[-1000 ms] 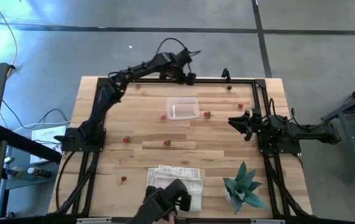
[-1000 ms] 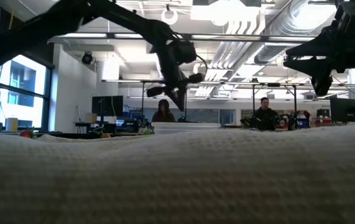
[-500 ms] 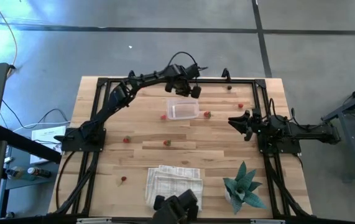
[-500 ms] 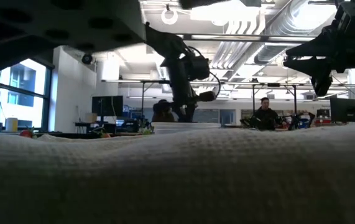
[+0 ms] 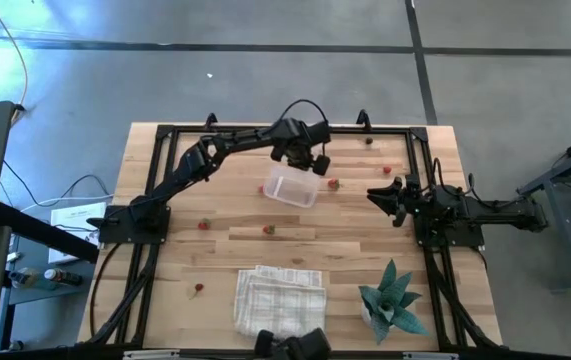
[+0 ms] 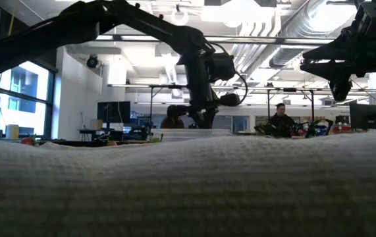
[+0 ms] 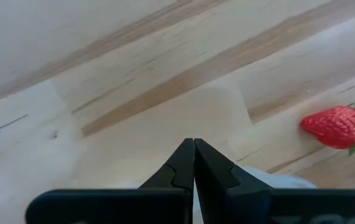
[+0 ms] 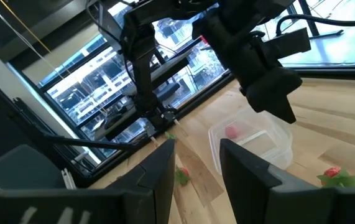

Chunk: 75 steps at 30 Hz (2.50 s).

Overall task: Pick and placing Produce into tupperware
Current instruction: Move the transparent bin from the top left to the center of the table

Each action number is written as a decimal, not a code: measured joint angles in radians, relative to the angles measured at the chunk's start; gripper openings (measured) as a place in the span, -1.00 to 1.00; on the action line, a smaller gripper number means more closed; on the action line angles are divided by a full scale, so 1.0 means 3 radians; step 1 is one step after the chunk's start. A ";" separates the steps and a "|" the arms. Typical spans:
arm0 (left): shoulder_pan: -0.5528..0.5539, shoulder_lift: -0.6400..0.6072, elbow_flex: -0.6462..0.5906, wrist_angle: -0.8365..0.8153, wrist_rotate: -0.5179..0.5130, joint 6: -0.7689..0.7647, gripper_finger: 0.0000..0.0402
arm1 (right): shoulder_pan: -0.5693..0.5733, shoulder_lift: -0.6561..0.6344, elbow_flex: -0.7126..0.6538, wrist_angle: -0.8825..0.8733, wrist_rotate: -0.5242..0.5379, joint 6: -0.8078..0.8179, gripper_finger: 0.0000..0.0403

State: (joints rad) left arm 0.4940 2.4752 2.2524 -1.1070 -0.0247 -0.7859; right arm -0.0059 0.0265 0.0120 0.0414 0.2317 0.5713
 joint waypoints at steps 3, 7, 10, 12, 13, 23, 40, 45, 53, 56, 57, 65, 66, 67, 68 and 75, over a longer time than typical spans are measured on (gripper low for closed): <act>0.0021 0.0000 0.0000 -0.0006 -0.0058 0.0018 -1.00 | 0.0000 0.0000 0.0000 -0.0001 0.0000 0.0001 -0.42; 0.0138 0.0000 0.0000 -0.0256 -0.0032 0.0065 -1.00 | 0.0000 0.0000 0.0000 0.0000 -0.0001 0.0001 -0.42; 0.0189 0.0000 0.0000 -0.0535 -0.0164 0.0077 -1.00 | 0.0000 0.0000 0.0000 0.0000 -0.0001 0.0001 -0.42; 0.0194 0.0000 0.0000 -0.0618 -0.0189 0.0101 -1.00 | 0.0000 0.0000 0.0000 0.0000 -0.0001 0.0001 -0.42; 0.0207 0.0000 0.0000 -0.0627 -0.0188 0.0110 -1.00 | 0.0000 0.0000 0.0000 0.0000 -0.0001 0.0001 -0.42; 0.0083 -0.0001 0.0000 -0.0703 -0.0115 0.0038 -1.00 | -0.0001 0.0000 0.0000 0.0000 -0.0001 0.0009 -0.42; -0.0046 -0.0004 0.0000 -0.1072 -0.0091 -0.0033 -1.00 | -0.0001 0.0000 0.0000 0.0000 -0.0003 -0.0019 -0.42; 0.0059 -0.0004 0.0000 -0.1140 -0.0265 0.0046 -1.00 | -0.0001 0.0000 0.0000 0.0000 -0.0003 -0.0073 -0.42; 0.0235 -0.0017 -0.0001 -0.1555 -0.0337 0.0200 -1.00 | 0.0000 0.0000 0.0000 0.0000 -0.0003 -0.0072 -0.42; 0.0229 -0.0129 -0.0004 -0.1548 -0.0388 0.0260 -1.00 | -0.0001 0.0000 0.0000 0.0000 -0.0003 -0.0072 -0.42; 0.0219 -0.0185 -0.0003 -0.1549 -0.0419 0.0263 -1.00 | 0.0000 0.0000 0.0000 -0.0001 -0.0003 -0.0072 -0.42; 0.0107 -0.0502 -0.0460 -0.1543 -0.0588 0.0271 -1.00 | -0.0001 0.0000 0.0000 0.0000 -0.0003 -0.0072 -0.42; 0.0088 -0.0551 -0.0617 -0.1546 -0.0596 0.0254 -1.00 | 0.0000 0.0000 0.0000 0.0000 -0.0004 -0.0072 -0.42; 0.0075 -0.0607 -0.0801 -0.1535 -0.0584 0.0225 -1.00 | 0.0000 0.0000 0.0000 0.0000 -0.0004 -0.0072 -0.42; 0.0065 -0.0662 -0.0993 -0.1500 -0.0564 0.0190 -1.00 | -0.0001 0.0000 0.0000 -0.0001 -0.0004 -0.0072 -0.42; -0.0119 -0.1452 -0.2153 -0.0514 -0.0398 0.0072 -1.00 | -0.0001 0.0001 0.0000 0.0000 -0.0004 -0.0072 -0.42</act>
State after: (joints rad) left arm 0.4584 2.0397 1.6065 -1.2613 -0.1441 -0.7643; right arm -0.0062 0.0269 0.0120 0.0413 0.2307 0.5495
